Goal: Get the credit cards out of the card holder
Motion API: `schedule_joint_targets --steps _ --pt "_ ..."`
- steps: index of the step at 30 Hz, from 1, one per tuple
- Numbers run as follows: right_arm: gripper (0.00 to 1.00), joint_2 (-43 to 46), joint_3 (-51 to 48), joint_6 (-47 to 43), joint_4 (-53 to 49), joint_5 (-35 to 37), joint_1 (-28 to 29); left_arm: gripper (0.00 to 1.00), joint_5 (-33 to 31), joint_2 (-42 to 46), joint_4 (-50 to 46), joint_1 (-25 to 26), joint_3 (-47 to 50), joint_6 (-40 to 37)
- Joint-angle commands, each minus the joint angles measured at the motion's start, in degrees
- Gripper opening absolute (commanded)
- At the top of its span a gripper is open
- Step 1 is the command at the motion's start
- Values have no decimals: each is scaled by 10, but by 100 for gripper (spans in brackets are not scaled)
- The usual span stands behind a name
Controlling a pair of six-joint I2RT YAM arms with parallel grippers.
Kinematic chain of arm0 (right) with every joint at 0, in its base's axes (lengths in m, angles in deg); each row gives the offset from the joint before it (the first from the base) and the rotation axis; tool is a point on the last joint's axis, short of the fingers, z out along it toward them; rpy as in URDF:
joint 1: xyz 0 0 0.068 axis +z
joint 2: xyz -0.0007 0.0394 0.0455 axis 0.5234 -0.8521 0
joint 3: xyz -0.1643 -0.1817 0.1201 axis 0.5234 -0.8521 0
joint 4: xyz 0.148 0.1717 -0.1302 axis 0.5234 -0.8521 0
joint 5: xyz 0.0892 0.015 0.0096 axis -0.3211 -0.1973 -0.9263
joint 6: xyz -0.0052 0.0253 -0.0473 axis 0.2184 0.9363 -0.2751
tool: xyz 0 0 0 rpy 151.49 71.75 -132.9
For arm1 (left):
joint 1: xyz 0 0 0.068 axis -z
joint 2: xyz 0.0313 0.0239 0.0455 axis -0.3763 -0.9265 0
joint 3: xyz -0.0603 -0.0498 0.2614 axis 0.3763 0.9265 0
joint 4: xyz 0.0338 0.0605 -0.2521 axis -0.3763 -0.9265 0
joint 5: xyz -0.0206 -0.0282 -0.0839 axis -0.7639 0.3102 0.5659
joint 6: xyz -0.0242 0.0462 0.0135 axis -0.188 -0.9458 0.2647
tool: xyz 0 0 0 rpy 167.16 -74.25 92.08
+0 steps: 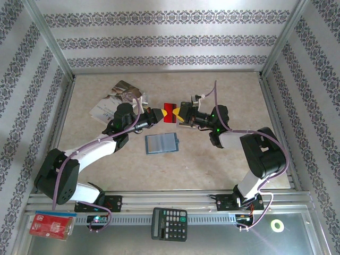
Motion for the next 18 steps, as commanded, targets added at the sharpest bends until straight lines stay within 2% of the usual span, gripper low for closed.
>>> schedule_joint_targets --steps 1,2,4,9,11,13,18 --pt "0 -6 14 -10 37 -3 4 0 -10 -10 13 -8 -5 -7" --pt "0 -7 14 -18 34 -6 2 0 -13 -10 9 -10 -4 -7" --pt "0 -4 17 -41 13 -10 -6 7 -21 -6 -3 -15 1 -7" --pt "0 15 26 -129 -106 -5 -41 38 -65 25 -103 -45 14 -27" --pt "0 26 32 -172 -158 1 -58 57 -83 41 -150 -62 18 -43" --pt "0 44 49 -241 -262 17 -72 67 -102 60 -194 -81 24 -59" --pt "0 91 133 -473 -579 122 -81 83 -129 110 -294 -137 36 -110"
